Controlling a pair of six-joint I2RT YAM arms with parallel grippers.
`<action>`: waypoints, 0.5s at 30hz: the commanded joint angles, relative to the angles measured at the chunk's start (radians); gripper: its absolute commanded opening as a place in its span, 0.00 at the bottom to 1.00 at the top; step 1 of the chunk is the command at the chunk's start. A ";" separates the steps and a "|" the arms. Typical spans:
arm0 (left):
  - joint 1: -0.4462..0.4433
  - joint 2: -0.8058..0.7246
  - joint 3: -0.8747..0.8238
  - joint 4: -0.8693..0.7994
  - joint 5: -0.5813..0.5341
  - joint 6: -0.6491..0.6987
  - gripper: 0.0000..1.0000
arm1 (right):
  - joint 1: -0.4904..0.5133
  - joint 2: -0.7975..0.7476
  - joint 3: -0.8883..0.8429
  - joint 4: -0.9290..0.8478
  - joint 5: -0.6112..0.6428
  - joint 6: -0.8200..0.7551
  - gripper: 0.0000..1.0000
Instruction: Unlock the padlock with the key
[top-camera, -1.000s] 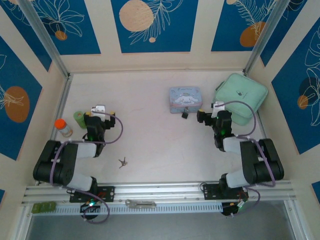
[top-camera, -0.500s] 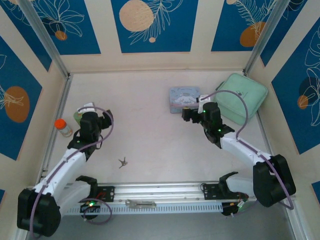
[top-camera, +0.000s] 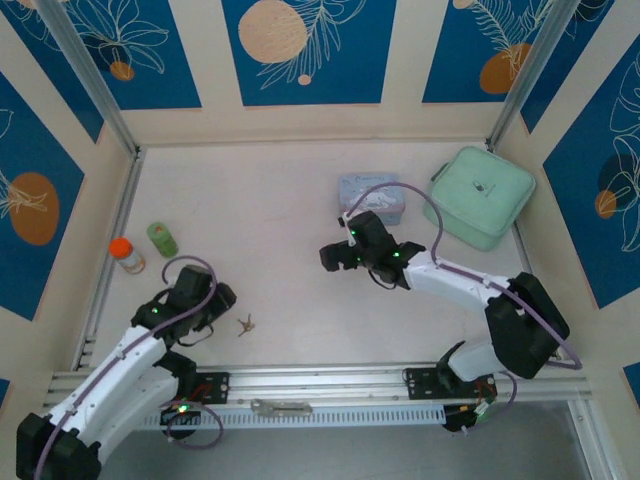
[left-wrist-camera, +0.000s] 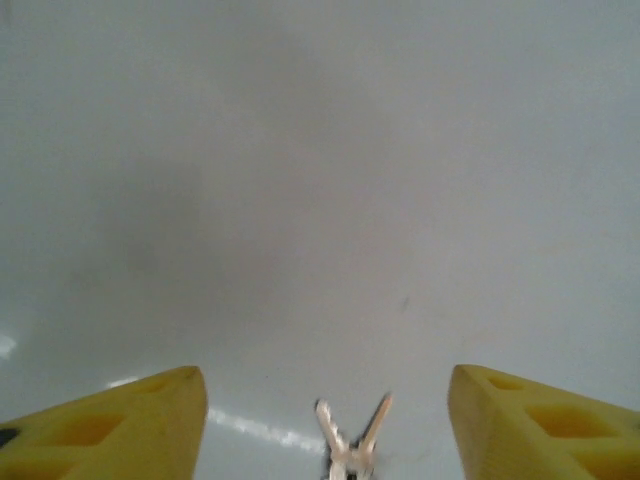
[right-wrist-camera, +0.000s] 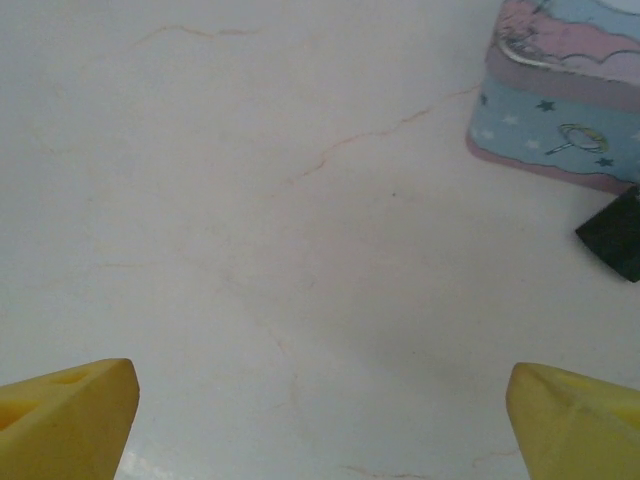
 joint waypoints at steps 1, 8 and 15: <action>-0.081 -0.007 -0.035 -0.051 0.033 -0.189 0.61 | 0.028 0.033 0.058 -0.051 0.039 -0.003 0.95; -0.270 0.139 -0.034 0.084 -0.010 -0.296 0.60 | 0.060 0.053 0.062 -0.060 0.071 -0.010 0.95; -0.400 0.351 0.015 0.291 -0.019 -0.337 0.60 | -0.083 0.037 0.053 -0.147 0.070 0.076 0.93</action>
